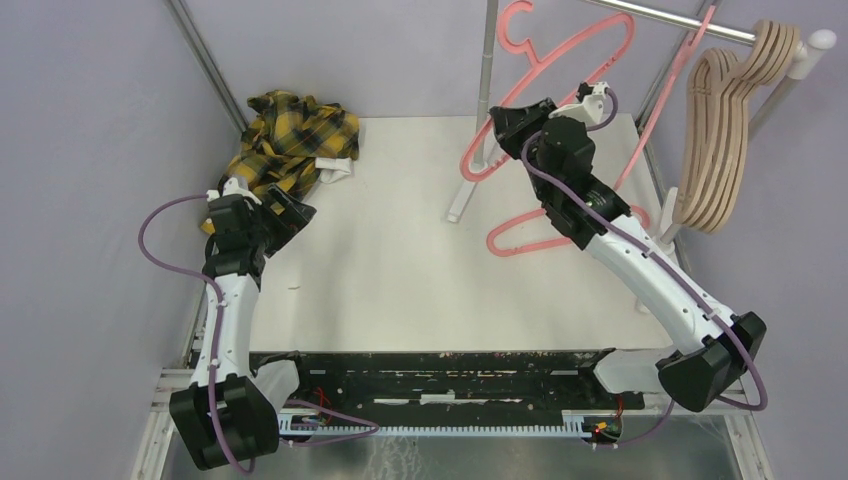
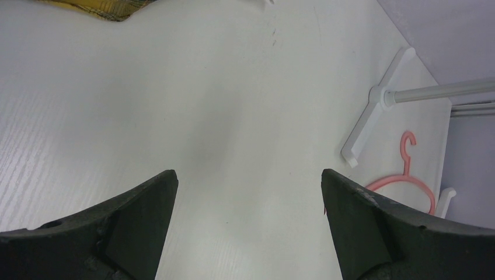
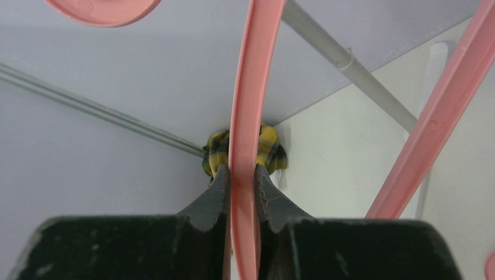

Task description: Organize the hangers

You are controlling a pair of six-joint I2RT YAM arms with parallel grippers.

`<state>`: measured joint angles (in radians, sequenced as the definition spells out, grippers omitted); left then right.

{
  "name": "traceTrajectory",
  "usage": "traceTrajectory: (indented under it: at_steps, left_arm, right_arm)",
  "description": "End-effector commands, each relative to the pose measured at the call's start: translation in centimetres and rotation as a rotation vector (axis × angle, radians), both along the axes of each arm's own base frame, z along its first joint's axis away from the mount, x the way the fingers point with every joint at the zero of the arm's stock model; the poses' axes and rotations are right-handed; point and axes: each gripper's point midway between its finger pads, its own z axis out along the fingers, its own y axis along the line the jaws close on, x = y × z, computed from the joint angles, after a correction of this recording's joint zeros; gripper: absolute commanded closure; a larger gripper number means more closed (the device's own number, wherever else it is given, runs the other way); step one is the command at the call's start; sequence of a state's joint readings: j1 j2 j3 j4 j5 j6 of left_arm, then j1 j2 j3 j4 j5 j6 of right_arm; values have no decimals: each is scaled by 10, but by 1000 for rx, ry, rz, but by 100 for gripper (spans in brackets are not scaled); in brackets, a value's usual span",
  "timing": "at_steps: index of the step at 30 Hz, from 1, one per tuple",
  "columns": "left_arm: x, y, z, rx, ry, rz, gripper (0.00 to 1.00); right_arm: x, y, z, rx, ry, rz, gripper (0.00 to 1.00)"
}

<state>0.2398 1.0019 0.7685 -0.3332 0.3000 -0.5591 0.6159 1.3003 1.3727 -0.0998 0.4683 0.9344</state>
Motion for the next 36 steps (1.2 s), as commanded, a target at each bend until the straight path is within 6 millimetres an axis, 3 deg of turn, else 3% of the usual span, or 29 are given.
traceTrajectory:
  at_steps: [1, 8, 18, 23, 29, 34, 36]
  left_arm:
    - [10, -4, 17, 28, -72, -51, 1]
    - [12, -2, 16, 34, -70, -47, 1]
    - [15, -2, 11, 37, -56, -53, 1]
    - [15, -2, 15, 44, -57, -58, 1]
    - [15, -9, 16, 41, -60, -89, 2]
    - [16, -22, 15, 49, -52, -132, 2]
    - [17, -33, 15, 55, -50, -163, 2]
  right_arm:
    - [16, -15, 55, 212, -126, 5, 99]
    - [41, -42, 66, 296, -156, -36, 99]
    - [48, -56, 72, 340, -179, -34, 99]
    - [56, -79, 75, 373, -181, -97, 99]
    - [68, -110, 61, 405, -146, -167, 99]
    - [64, -142, 48, 426, -127, -229, 99]
    - [60, -144, 43, 421, -115, -232, 97]
